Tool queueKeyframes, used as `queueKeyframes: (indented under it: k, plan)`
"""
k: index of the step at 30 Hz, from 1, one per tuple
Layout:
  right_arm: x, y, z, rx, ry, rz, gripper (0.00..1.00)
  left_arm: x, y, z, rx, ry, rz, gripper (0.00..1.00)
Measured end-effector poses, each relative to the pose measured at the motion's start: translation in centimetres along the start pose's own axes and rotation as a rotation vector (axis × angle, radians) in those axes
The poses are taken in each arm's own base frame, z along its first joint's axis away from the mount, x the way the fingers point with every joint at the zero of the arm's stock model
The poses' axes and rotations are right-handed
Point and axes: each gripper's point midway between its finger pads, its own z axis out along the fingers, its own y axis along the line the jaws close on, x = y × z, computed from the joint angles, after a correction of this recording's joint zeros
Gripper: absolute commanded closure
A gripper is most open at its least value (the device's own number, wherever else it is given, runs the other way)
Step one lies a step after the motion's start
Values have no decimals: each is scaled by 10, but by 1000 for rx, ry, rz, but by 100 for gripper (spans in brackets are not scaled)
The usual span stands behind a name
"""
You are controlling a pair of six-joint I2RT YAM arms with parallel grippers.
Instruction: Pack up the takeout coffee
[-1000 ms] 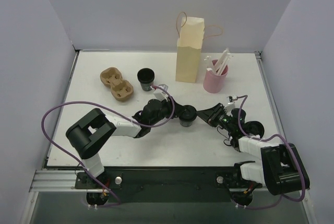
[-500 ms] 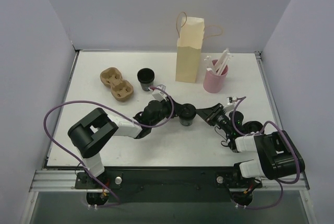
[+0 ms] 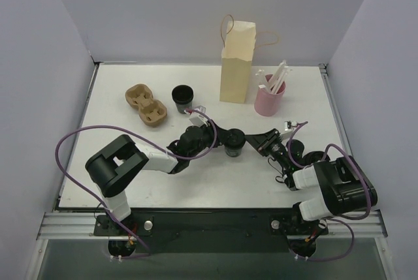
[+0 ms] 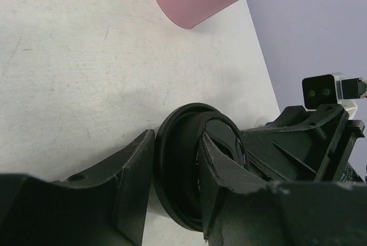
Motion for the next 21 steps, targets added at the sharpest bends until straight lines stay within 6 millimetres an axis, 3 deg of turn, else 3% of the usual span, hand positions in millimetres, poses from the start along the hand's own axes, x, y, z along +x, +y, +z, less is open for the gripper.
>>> queueKeyframes:
  k: [9, 16, 21]
  plan:
    - [13, -5, -26, 118, 67, -38, 66, 9, -8, -8, 18, 42, 29, 57]
    - [13, -9, -41, 252, 153, -114, 62, 8, -10, -9, -23, 78, 49, 55]
    - [15, -12, -48, 298, 203, -149, 59, 5, -12, -15, -66, 114, 81, 49]
